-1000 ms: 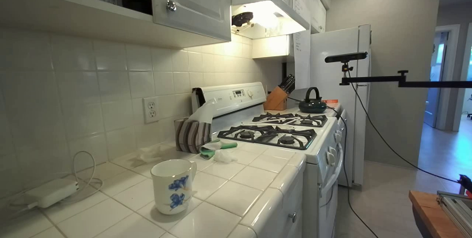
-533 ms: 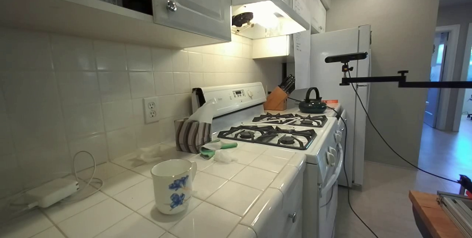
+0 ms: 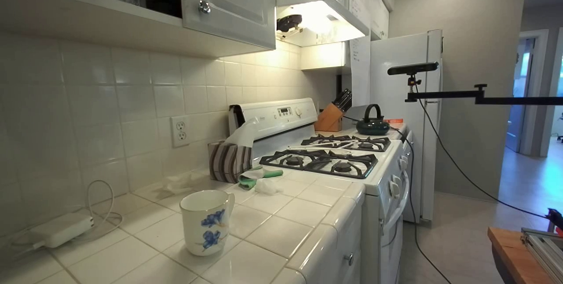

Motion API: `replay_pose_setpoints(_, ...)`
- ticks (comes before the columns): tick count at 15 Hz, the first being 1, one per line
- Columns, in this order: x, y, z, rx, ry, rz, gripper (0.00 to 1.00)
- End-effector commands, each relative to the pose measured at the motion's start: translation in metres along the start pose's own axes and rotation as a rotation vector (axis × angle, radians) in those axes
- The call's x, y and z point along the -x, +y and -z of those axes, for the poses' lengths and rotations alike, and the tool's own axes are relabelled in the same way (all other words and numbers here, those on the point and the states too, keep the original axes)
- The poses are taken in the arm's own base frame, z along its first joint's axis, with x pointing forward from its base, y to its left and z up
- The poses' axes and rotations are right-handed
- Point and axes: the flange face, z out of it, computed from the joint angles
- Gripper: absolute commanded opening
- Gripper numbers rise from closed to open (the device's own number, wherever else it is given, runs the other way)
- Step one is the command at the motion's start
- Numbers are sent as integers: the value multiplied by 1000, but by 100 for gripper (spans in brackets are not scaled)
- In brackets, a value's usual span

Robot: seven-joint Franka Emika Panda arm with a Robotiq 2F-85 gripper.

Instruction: Open the cabinet and take out a bottle from the cabinet

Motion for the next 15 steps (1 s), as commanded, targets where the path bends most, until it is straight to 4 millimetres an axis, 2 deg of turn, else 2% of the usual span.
replay_pose_setpoints(1,-28,8,-24,0,-6,-28,100)
replay_pose_setpoints(4,-42,4,-38,-50,12,-33,100)
replay_pose_setpoints(10,-51,-27,-56,-142,3,20,100)
replay_pose_setpoints(15,-54,-26,-80,-115,-10,72,100)
